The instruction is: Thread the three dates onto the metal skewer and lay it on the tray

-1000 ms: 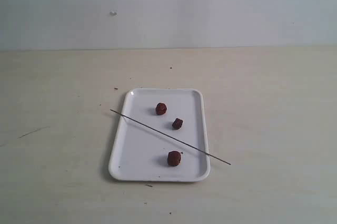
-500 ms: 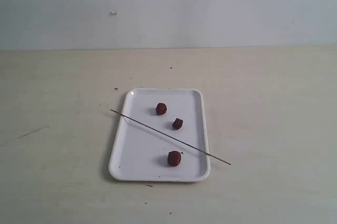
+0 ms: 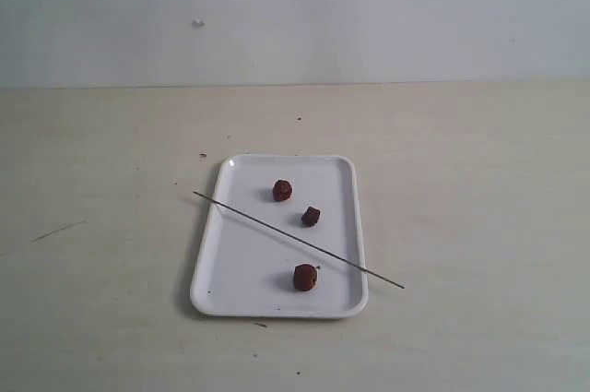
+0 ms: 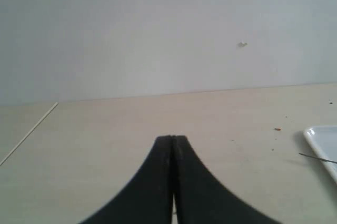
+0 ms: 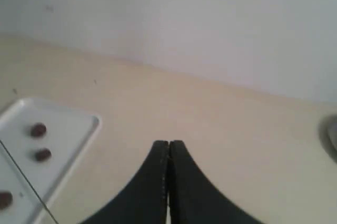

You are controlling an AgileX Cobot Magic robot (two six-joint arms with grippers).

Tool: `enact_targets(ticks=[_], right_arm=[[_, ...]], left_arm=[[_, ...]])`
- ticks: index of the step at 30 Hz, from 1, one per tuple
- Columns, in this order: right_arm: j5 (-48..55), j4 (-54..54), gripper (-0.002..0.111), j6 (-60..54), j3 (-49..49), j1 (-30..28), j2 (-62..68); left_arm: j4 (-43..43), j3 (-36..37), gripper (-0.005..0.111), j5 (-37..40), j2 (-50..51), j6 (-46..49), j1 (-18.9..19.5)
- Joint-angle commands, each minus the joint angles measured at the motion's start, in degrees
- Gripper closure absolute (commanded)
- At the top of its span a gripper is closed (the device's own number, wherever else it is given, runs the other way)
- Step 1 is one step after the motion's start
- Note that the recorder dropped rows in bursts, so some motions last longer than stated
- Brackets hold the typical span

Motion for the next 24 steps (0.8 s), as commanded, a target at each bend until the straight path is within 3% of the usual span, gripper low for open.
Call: enact_targets(ticks=[1,7,15,24], right_arm=[[16.5,-1.8,0.108,-0.4,-10.3,-0.3,13.5],[29.9,4.5,0.108,-2.8,-20.7,-0.2,31.4],[27.1,23.5,0.108,-18.0,-25.0,-0.2,47.0],[26.8,29.9,0.101,-18.8,-28.3,-0.2,57.9]], left_arm=[[-0.1,0.2,0.107,-0.1,-0.2,-0.2,0.3],[-0.1,0.2,0.107,-0.1,-0.2,-0.2,0.3],[-0.1,0.2,0.107,-0.1,-0.2,-0.2,0.3],[-0.1,0.2,0.107,-0.1,-0.2,-0.2,0.3]])
